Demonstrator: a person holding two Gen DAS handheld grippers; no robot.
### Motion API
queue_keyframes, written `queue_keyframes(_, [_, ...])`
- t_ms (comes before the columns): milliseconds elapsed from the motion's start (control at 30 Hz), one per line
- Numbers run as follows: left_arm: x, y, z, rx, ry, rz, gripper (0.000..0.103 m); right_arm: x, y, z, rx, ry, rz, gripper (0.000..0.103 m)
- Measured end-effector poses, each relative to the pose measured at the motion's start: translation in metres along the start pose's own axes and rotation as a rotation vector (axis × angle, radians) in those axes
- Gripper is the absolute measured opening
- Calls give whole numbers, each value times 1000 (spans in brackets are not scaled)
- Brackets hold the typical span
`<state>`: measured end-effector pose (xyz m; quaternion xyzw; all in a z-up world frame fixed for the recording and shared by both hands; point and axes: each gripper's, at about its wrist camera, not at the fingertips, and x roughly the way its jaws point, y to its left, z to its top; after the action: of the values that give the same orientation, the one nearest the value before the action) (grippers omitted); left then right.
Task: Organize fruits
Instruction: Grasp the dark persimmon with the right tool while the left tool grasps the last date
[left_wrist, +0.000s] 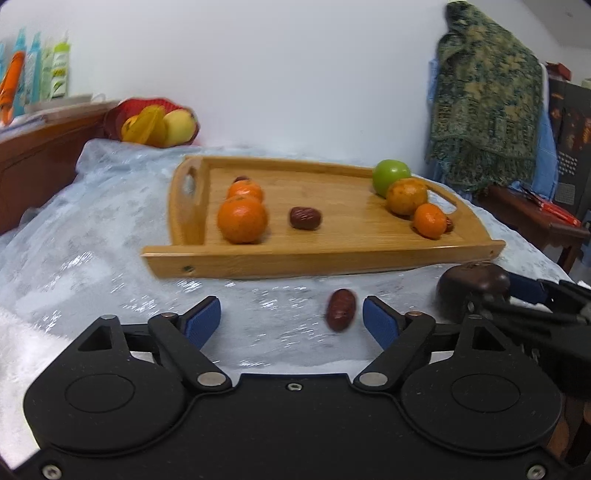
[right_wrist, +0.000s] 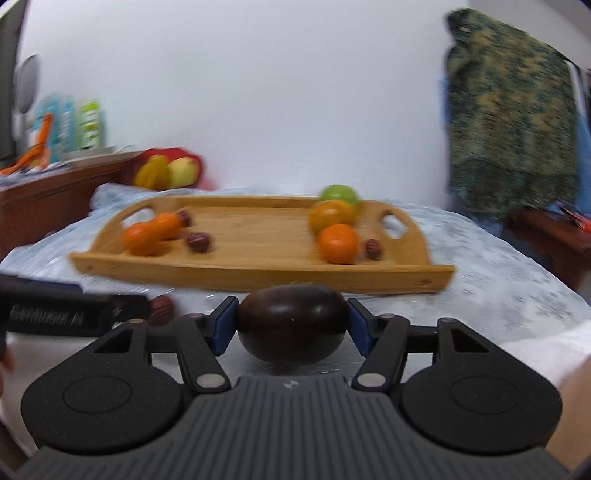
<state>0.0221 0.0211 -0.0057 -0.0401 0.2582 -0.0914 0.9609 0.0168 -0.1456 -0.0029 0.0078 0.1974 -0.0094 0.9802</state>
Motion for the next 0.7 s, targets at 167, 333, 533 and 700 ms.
queue_keyframes(167, [2,-19,-3,57,-14,-14,61,0,-5,2,6,-26,-26,64])
queue_keyframes(333, [7,-28,-7,71,4,-32,44,-4,1,0,-37,-37,-29,64])
queue_keyframes(533, [14,-28,-4,66,4,-40,31,-6,0,-1,-21,-29,-22,68])
queue_keyframes(700, [19,-29,-4,84,3,-31,31,-5,1,-3,-11,-16,-16,70])
